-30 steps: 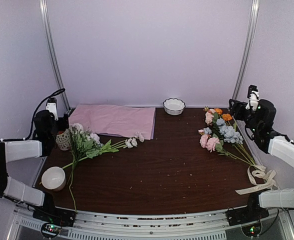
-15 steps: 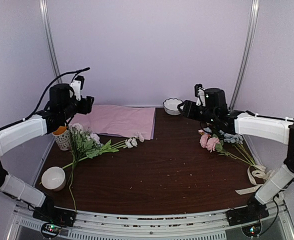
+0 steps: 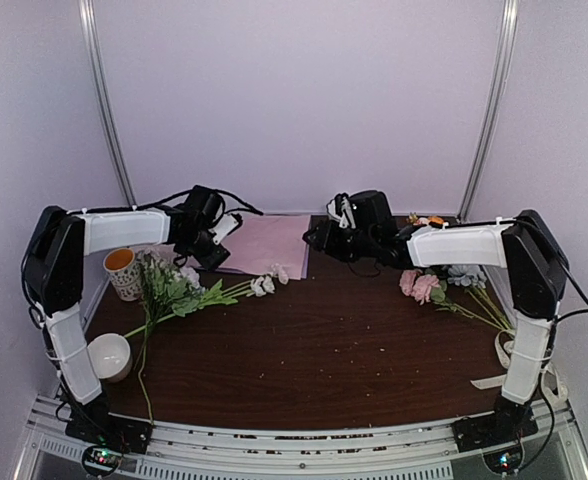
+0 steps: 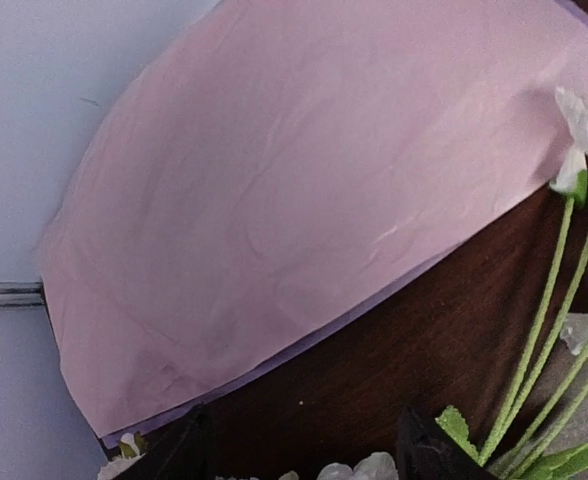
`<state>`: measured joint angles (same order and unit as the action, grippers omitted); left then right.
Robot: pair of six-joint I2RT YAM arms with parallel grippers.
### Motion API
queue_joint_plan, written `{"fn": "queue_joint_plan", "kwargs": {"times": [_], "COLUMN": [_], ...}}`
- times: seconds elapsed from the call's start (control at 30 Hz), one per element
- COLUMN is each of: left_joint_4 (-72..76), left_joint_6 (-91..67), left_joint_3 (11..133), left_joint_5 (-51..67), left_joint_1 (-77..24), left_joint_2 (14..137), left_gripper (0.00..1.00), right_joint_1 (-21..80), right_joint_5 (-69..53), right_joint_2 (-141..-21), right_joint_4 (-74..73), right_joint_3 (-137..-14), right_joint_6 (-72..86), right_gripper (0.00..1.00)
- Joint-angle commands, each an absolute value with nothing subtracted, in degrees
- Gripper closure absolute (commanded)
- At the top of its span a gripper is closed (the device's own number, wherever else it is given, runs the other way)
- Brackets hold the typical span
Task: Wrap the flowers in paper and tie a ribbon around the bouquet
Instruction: Pick up the folded wrapping paper from the corner of the board.
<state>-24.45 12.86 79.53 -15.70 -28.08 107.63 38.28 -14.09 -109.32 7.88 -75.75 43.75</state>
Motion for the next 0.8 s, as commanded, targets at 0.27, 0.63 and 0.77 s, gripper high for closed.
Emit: {"fn": "queue_joint_plan", "kwargs": {"times": [0.27,0.63,0.77], "left_joint_4": [-24.9,-19.8,-21.6], "left_joint_6": [42.3,48.2,50.3], "left_joint_3": [85.1,90.4,92.1], "left_joint_5": [-19.2,-19.5,-18.6], "left_joint_1": [-29.5,-30.1,-30.1], "left_joint_2": [119.8,126.9,127.6], "left_gripper": [0.35,0.32,0.31], "right_joint_1": [38.9,38.3,38.1], "right_joint_5": [-16.9,-16.2,-16.3], "right_joint_2": [-106.5,-101.7,-101.2], "right_joint_4": [7.4,8.0,8.2], "right_joint_3": [-74.0,-70.0,-69.8], "right_joint_6": [41.3,39.8,39.7], "right_gripper": [0.44,0.43,0.43]}}
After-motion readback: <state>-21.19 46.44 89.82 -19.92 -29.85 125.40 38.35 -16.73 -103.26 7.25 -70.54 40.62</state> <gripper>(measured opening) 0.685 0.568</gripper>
